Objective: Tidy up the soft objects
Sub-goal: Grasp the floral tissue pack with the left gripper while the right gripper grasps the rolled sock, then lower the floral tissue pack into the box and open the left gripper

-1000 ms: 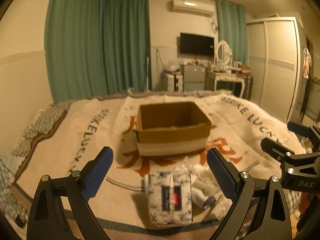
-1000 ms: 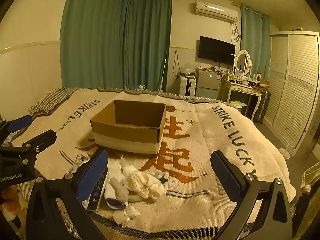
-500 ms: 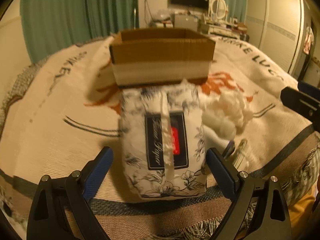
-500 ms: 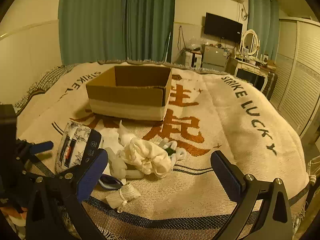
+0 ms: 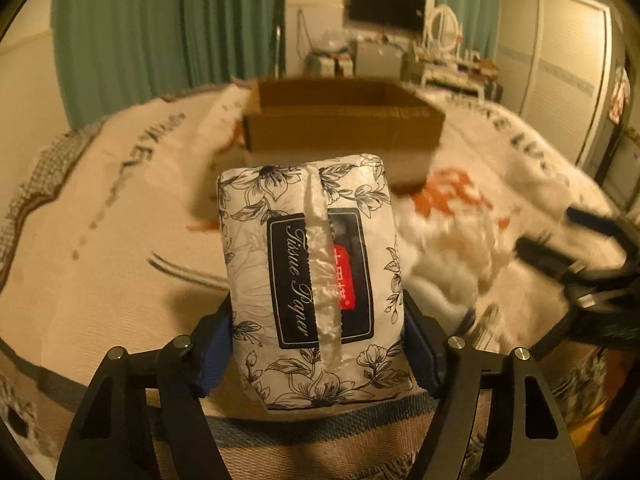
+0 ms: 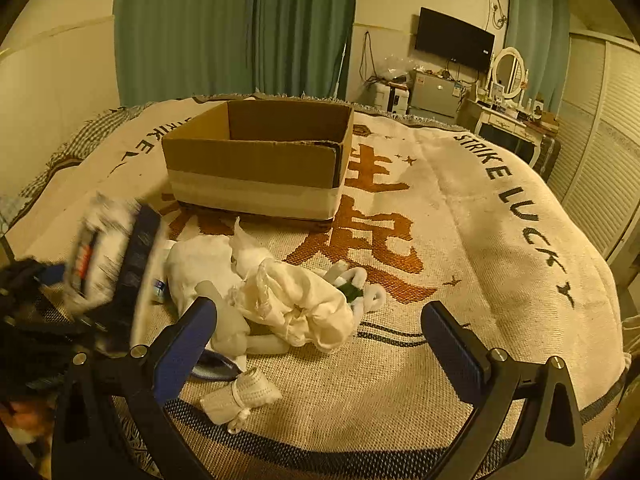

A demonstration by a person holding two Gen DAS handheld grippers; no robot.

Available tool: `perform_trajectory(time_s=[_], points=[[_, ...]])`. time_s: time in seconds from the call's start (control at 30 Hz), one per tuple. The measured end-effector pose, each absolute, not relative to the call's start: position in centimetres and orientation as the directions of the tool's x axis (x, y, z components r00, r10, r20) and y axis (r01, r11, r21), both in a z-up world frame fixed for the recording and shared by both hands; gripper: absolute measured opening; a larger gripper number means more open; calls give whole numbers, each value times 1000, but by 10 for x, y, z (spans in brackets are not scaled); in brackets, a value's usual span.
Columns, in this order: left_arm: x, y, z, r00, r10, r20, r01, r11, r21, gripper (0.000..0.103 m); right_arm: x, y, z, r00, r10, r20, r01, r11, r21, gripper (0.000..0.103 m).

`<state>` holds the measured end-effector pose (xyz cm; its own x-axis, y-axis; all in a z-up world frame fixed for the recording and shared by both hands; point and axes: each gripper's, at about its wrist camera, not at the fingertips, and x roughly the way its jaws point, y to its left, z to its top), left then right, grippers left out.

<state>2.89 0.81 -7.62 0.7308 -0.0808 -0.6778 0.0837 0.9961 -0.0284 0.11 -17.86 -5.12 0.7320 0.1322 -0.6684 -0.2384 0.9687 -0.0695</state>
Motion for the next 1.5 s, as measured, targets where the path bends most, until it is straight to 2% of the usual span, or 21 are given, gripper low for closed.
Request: perform_trajectory(time_s=[0.13, 0.37, 0.47, 0.5, 0.53, 0.57, 0.6, 0.7, 0.9, 1.13, 1.37, 1.5], points=[[42, 15, -62, 752, -46, -657, 55, 998, -7, 72, 18, -173, -57, 709, 154, -688, -261, 964, -53, 95], [71, 16, -69, 734, -40, -678, 49, 999, -5, 72, 52, -165, -82, 651, 162, -742, -285, 958, -40, 80], [77, 15, -74, 722, -39, -691, 52, 999, -3, 72, 63, -167, -93, 610, 191, -769, -291, 957, 7, 62], [78, 15, -75, 719, -39, -694, 52, 999, -3, 72, 64, -168, -95, 600, 201, -775, -293, 956, 21, 50], [78, 15, -76, 716, -39, -697, 52, 999, -3, 72, 65, -169, -97, 596, 204, -777, -292, 956, 28, 43], [78, 15, -77, 714, -38, -700, 51, 999, -2, 72, 64, -170, -97, 598, 208, -774, -292, 956, 31, 28], [77, 14, -77, 712, -37, -701, 51, 999, -1, 72, 62, -172, -95, 605, 218, -765, -294, 955, 40, 20], [75, 14, -76, 714, -40, -699, 52, 999, -4, 72, 55, -176, -84, 634, 241, -734, -296, 954, 58, 14], [61, 10, -58, 734, -51, -677, 61, 998, -9, 72, 38, -187, -44, 691, 277, -667, -300, 950, 83, 14], [59, 5, -8, 785, -81, -615, 88, 996, -19, 72, 35, -184, 26, 759, 317, -569, -344, 937, 63, 14], [100, 8, 37, 811, -121, -572, 113, 992, -51, 73, 62, -165, 96, 802, 377, -463, -410, 912, 32, 14], [140, 13, 41, 798, -121, -590, 103, 993, -64, 73, 93, -149, 116, 809, 382, -447, -425, 905, 3, 14]])
